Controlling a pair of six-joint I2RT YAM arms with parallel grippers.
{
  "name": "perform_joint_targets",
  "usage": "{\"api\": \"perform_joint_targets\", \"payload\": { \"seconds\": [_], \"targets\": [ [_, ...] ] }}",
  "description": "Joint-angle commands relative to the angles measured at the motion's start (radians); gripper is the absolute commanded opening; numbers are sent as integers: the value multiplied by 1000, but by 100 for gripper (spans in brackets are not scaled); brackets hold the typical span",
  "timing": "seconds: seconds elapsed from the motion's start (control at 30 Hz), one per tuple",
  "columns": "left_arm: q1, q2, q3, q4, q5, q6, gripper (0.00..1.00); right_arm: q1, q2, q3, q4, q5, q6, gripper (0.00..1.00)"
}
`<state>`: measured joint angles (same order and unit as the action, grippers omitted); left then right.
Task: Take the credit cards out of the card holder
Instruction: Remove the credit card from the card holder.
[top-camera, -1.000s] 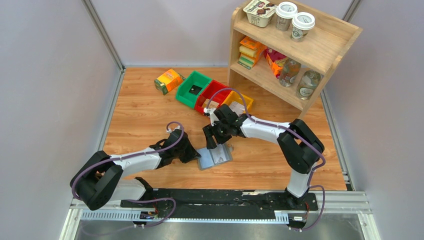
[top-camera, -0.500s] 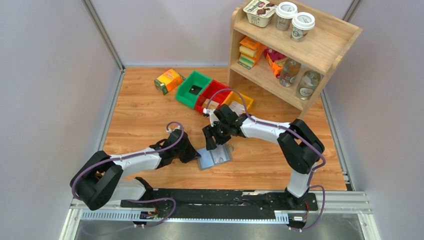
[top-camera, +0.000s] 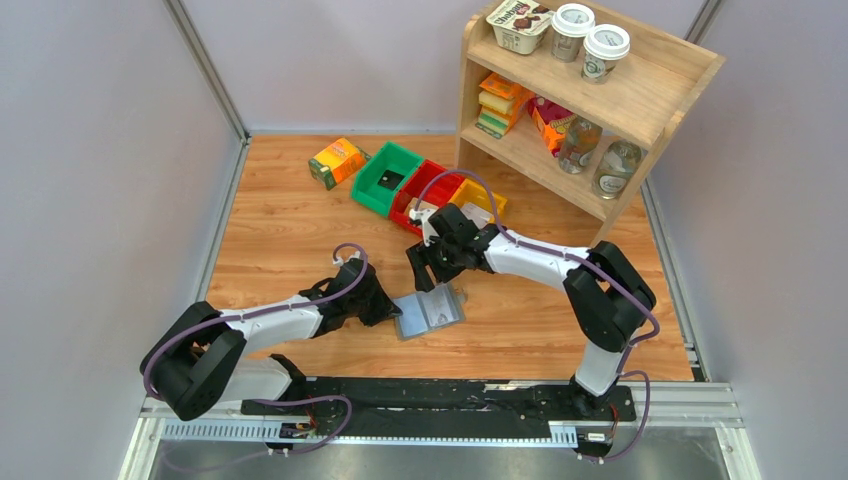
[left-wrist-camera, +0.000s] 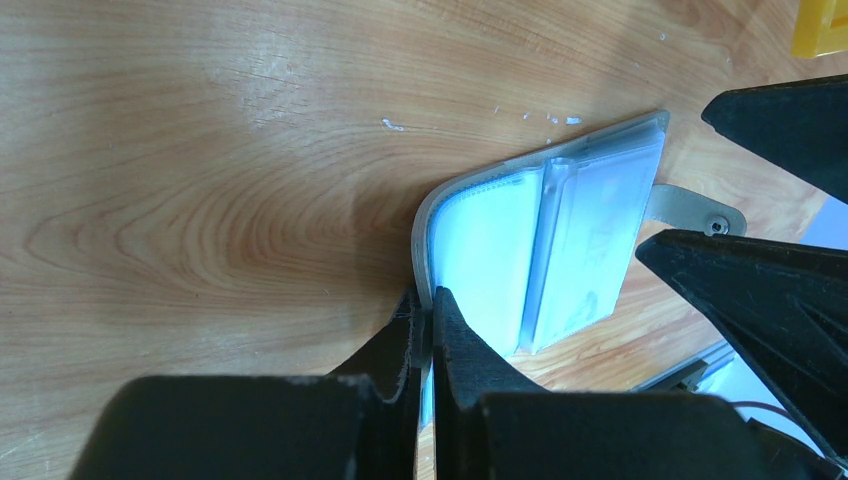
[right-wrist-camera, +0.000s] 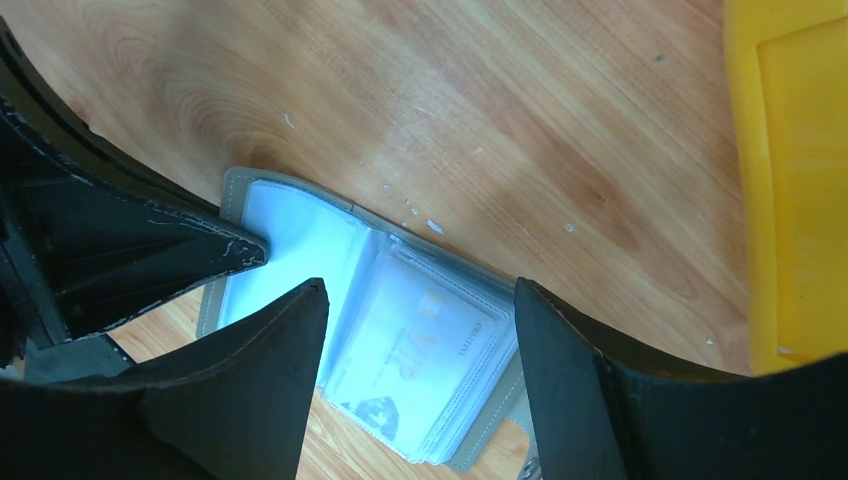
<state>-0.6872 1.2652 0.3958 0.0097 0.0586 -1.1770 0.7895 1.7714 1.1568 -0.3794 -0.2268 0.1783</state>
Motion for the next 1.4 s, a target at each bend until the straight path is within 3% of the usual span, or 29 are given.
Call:
{"api": "perform_joint_targets", "payload": {
  "seconds": [0.0,1.37],
  "targets": [
    [-5,-6,17,-5,-9,4,1,-1,10,27,0,38,-16,71],
    [-5,-10,18,-5,-14,4,1,5,25,11,-32,-14,-7,68]
  ]
}}
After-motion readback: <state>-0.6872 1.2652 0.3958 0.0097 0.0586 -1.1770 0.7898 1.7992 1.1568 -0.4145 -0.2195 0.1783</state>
